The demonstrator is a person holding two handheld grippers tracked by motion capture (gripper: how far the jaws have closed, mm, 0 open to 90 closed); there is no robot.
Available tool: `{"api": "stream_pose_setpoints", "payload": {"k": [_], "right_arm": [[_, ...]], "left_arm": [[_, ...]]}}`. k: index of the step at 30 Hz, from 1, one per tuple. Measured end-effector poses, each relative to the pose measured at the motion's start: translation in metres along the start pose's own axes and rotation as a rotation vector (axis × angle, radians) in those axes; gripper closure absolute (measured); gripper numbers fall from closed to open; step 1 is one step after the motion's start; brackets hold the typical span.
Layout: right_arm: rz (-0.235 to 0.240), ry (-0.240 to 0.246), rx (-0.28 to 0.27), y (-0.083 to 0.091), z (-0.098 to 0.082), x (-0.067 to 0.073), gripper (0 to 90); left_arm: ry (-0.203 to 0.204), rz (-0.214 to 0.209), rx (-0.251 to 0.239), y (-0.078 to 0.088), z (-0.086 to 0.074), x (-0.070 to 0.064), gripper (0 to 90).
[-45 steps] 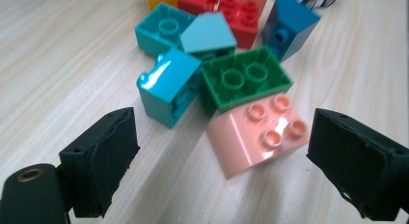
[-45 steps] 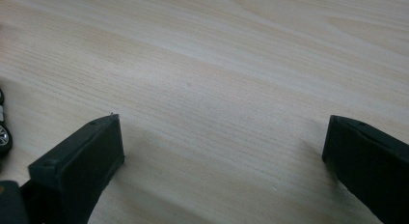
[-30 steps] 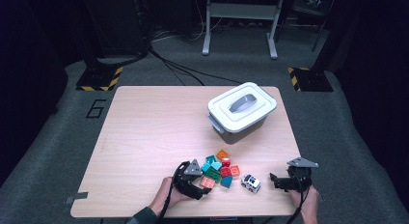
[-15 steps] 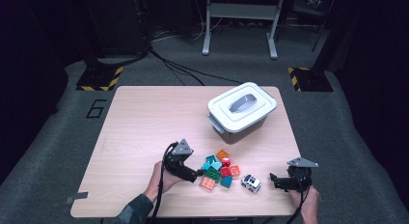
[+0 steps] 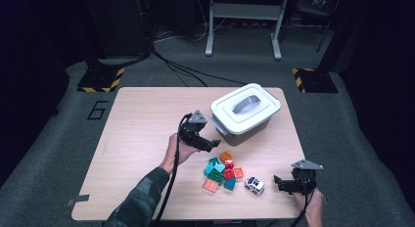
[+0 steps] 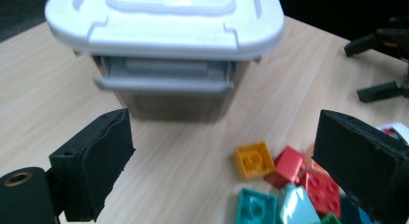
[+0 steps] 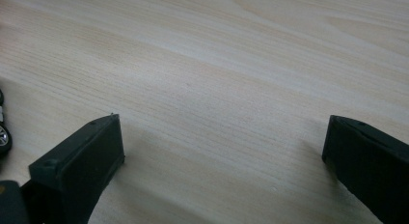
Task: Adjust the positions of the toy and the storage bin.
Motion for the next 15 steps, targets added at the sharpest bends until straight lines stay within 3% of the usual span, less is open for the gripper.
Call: {"api": "stream_pose_setpoints", "payload": {"k": [5, 10, 15], "right_arm": [[-0.001, -0.002, -0.003, 0.000, 0.000, 0.000, 0.7], [-0.001, -0.001, -0.003, 0.000, 0.000, 0.000, 0.7], [-0.002, -0.002, -0.003, 0.000, 0.000, 0.000, 0.7]], "left_arm": [[-0.034, 0.015, -0.017, -0.019, 0.026, 0.004, 8.7], [-0.040, 0.009, -0.015, -0.040, 0.047, 0.004, 10.1], [-0.075, 0.020, 0.028, -0.064, 0.059, 0.001, 12.6]]}}
Point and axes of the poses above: each handheld gripper's, and its own axes: y roughly backward along the jaws, z roughly out of its top, x roughly to its left, the point moved 8 cm from there along -y, roughly forward along the jaws, and after that the axes turned 12 degrees about -x, right-handed, at the moved point
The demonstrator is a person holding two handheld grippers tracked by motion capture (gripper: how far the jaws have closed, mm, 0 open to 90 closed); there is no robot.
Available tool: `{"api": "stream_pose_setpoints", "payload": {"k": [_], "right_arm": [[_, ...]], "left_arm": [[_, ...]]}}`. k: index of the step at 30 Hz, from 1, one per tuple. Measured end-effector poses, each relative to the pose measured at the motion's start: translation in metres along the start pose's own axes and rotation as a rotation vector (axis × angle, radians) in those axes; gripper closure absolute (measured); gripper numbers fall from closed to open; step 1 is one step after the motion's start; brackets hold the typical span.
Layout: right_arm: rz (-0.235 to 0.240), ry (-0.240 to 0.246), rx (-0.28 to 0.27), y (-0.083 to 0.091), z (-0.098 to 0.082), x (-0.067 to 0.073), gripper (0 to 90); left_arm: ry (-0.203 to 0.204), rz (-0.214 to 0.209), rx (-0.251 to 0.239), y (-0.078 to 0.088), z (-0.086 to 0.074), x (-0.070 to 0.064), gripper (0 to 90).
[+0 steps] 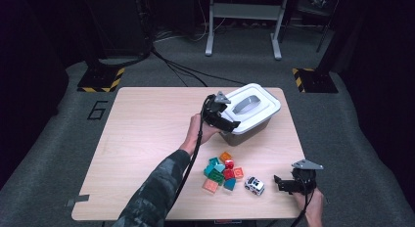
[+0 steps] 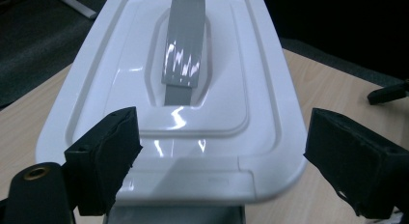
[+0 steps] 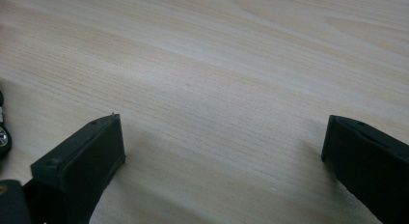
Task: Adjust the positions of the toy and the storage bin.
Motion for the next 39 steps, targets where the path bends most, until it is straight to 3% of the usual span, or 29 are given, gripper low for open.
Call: {"api": "stream_pose_setpoints", "payload": {"k": [7, 10, 15, 16, 17, 18, 19, 23, 29, 39], "right_arm": [[-0.001, -0.013, -0.005, 0.000, 0.001, 0.001, 0.9], [0.000, -0.013, -0.004, 0.000, 0.001, 0.001, 1.1], [0.000, -0.018, -0.005, 0.000, 0.001, 0.001, 1.3], [-0.001, -0.018, -0.005, 0.000, 0.001, 0.001, 1.3], [-0.001, -0.018, -0.005, 0.000, 0.001, 0.001, 1.3], [0.000, -0.018, -0.006, 0.000, 0.001, 0.001, 1.3], [-0.001, -0.018, -0.005, 0.000, 0.001, 0.001, 1.3], [-0.001, -0.019, -0.005, 0.000, 0.001, 0.001, 1.4], [0.001, -0.018, -0.006, 0.000, 0.001, 0.001, 1.4], [-0.001, -0.017, -0.006, 0.000, 0.001, 0.001, 1.5]], "left_arm": [[-0.027, 0.044, 0.025, -0.029, 0.011, 0.003, 19.5], [0.009, 0.062, 0.026, -0.038, 0.012, 0.008, 24.5], [0.023, 0.103, 0.055, -0.050, 0.011, 0.017, 42.9], [0.038, 0.090, 0.051, -0.051, 0.011, 0.017, 45.0], [0.035, 0.090, 0.050, -0.050, 0.012, 0.018, 51.2], [0.025, 0.117, 0.059, -0.051, 0.011, 0.020, 56.0], [0.029, 0.106, 0.068, -0.051, 0.009, 0.020, 61.5], [0.027, 0.098, 0.069, -0.050, 0.009, 0.022, 63.6], [-0.015, 0.112, 0.093, -0.046, 0.008, 0.022, 65.0], [-0.016, 0.115, 0.103, -0.029, 0.000, 0.031, 66.0]]}}
Point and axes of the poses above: each handheld gripper's, and its own axes: y roughly backward along the jaws, z roughly out of its top, x roughly to its left, the point moved 8 cm from there along -y, roughly forward along the jaws, and after that the axes turned 12 degrees about -x, right-handed, at the moved point
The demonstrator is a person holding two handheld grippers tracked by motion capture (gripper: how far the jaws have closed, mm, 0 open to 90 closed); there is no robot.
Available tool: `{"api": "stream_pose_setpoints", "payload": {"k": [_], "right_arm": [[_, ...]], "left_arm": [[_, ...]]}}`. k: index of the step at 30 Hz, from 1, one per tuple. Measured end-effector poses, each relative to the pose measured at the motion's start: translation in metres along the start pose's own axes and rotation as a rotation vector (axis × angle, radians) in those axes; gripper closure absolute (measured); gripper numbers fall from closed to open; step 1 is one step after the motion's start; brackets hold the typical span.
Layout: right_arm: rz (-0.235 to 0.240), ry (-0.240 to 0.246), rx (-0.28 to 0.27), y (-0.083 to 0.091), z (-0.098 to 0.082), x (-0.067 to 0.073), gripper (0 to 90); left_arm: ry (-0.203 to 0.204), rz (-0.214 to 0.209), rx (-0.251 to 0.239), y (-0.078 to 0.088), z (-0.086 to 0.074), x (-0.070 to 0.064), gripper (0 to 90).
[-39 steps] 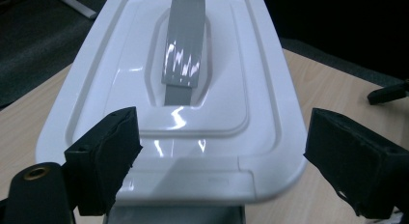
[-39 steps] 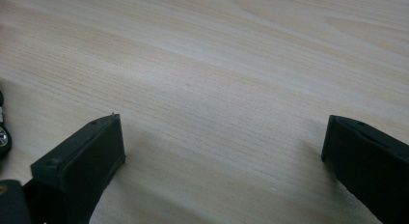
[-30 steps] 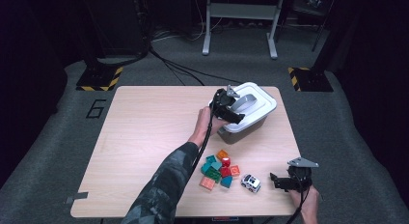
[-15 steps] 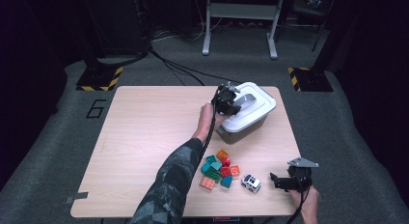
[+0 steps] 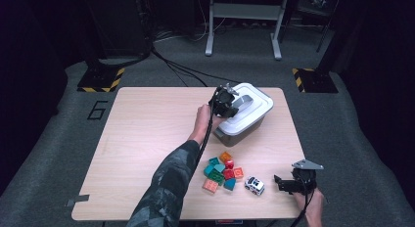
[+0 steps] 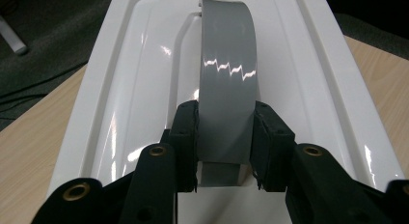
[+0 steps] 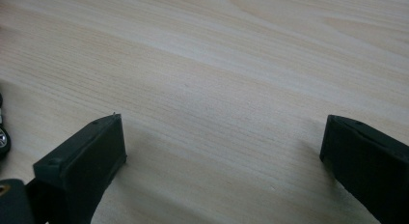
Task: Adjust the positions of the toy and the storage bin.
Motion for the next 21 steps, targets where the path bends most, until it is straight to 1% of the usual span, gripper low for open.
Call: {"api": "stream_pose_setpoints", "payload": {"k": [1, 2, 3, 7, 9, 12, 13, 15, 21], "right_arm": [[-0.001, 0.000, 0.000, 0.000, 0.000, 0.000, 1.5], [-0.002, 0.010, 0.001, 0.000, 0.000, -0.001, 1.4], [-0.001, 0.013, 0.004, 0.000, -0.001, -0.001, 1.5], [0.001, 0.015, 0.004, 0.000, -0.001, -0.001, 1.5], [-0.001, 0.013, 0.004, 0.000, -0.001, -0.001, 1.4], [-0.001, 0.013, 0.005, 0.000, -0.001, -0.001, 1.5], [-0.001, 0.013, 0.002, 0.000, 0.000, -0.001, 1.5], [-0.002, 0.013, 0.002, 0.000, 0.000, -0.001, 1.5], [-0.002, 0.013, 0.003, 0.000, -0.001, -0.001, 1.5]], "left_arm": [[-0.001, -0.001, 0.001, 0.002, -0.001, 0.001, 66.0], [-0.001, -0.001, 0.001, 0.004, -0.002, 0.003, 66.1], [0.005, -0.001, 0.001, 0.005, -0.004, 0.003, 66.1], [0.003, 0.005, 0.003, 0.014, -0.009, 0.010, 66.1], [0.010, 0.002, 0.003, 0.018, -0.012, 0.013, 66.1], [0.033, 0.012, -0.002, 0.025, -0.016, 0.020, 66.1], [0.031, 0.016, -0.002, 0.028, -0.018, 0.023, 66.1], [0.045, 0.022, -0.001, 0.034, -0.022, 0.028, 66.2], [0.054, 0.030, 0.003, 0.048, -0.032, 0.033, 66.1]]}}
Point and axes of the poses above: each handheld gripper's, and its own axes: y roughly backward along the jaws, z roughly out of its top, x roughly to its left, the point moved 8 cm from there along -y, roughly forward along the jaws, and after that the axes turned 12 degrees about -x, right-handed, at the moved point
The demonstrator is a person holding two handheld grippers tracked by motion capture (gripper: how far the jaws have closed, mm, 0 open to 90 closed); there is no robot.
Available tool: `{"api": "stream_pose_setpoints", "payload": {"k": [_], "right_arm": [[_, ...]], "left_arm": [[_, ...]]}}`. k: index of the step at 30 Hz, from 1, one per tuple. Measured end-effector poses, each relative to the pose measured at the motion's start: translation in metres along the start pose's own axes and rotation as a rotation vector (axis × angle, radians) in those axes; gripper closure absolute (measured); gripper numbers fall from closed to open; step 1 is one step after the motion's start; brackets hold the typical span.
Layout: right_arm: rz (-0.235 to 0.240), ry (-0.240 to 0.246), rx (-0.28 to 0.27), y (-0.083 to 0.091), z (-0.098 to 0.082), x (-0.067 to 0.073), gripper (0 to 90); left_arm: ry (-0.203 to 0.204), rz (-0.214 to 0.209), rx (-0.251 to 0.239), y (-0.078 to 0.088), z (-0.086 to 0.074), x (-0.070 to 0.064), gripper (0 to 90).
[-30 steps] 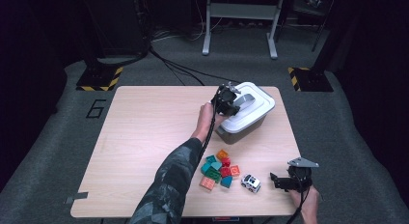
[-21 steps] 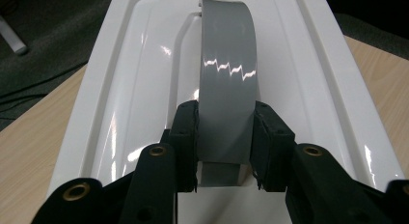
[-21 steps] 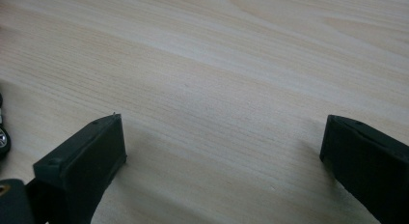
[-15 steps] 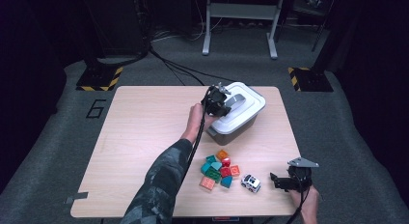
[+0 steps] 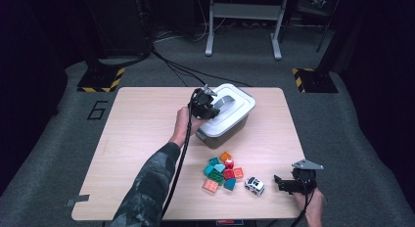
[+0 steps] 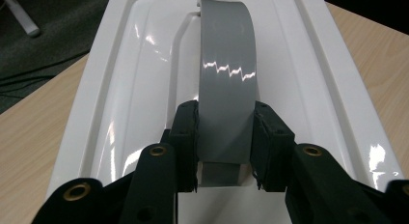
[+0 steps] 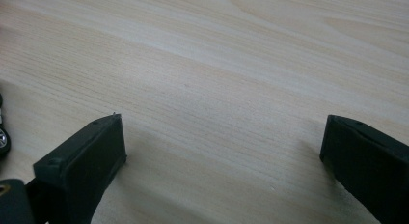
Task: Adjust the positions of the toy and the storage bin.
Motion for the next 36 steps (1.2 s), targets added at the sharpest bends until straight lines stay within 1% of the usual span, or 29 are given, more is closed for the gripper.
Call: {"api": "stream_pose_setpoints", "payload": {"k": [3, 5, 6, 7, 14, 16, 20, 22, 23, 24, 26, 29, 30, 36], "right_arm": [[0.000, 0.000, 0.000, 0.000, 0.000, 0.000, 1.5], [0.000, 0.000, 0.000, 0.000, 0.000, 0.000, 1.5], [0.000, 0.000, 0.000, 0.000, 0.000, 0.000, 1.5], [0.000, 0.000, 0.000, 0.000, 0.000, 0.000, 1.5], [0.000, 0.000, 0.000, 0.000, 0.000, 0.000, 1.5], [0.000, 0.000, 0.000, 0.000, 0.000, 0.000, 1.5], [0.000, 0.000, 0.000, 0.000, 0.000, 0.000, 1.5], [0.000, 0.000, 0.000, 0.000, 0.000, 0.000, 1.5], [0.000, 0.000, 0.000, 0.000, 0.000, 0.000, 1.5], [0.000, 0.000, 0.000, 0.000, 0.000, 0.000, 1.5], [-0.001, 0.000, 0.000, 0.000, 0.000, 0.000, 1.5], [-0.001, 0.000, 0.000, 0.000, 0.000, 0.000, 1.5], [-0.001, 0.000, 0.000, 0.000, 0.000, 0.000, 1.5], [-0.002, 0.000, 0.001, 0.000, 0.000, 0.000, 1.5]], "left_arm": [[0.011, 0.006, -0.002, 0.005, -0.004, 0.001, 66.1], [0.005, 0.010, 0.002, 0.010, -0.007, 0.001, 66.0], [0.012, 0.015, 0.001, 0.013, -0.008, 0.002, 66.0], [0.007, 0.016, 0.004, 0.015, -0.010, 0.002, 66.0], [0.020, 0.027, 0.006, 0.029, -0.018, 0.004, 66.1], [0.016, 0.028, 0.013, 0.033, -0.021, 0.005, 66.1], [0.023, 0.040, 0.015, 0.042, -0.026, 0.002, 66.2], [0.028, 0.052, 0.014, 0.049, -0.030, 0.000, 66.2], [0.033, 0.058, 0.009, 0.055, -0.034, -0.002, 66.2], [0.033, 0.058, 0.009, 0.055, -0.034, -0.002, 66.2], [0.044, 0.064, 0.010, 0.062, -0.038, -0.004, 66.2], [0.042, 0.072, 0.020, 0.073, -0.044, -0.007, 66.2], [0.046, 0.077, 0.014, 0.075, -0.046, -0.008, 66.2], [0.058, 0.096, 0.015, 0.091, -0.055, -0.015, 66.2]]}}
Point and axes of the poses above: each handheld gripper's, and its own axes: y roughly backward along the jaws, z roughly out of its top, x roughly to its left, the point moved 8 cm from there along -y, roughly forward along the jaws, and after that the axes turned 12 degrees about -x, right-handed, at the moved point
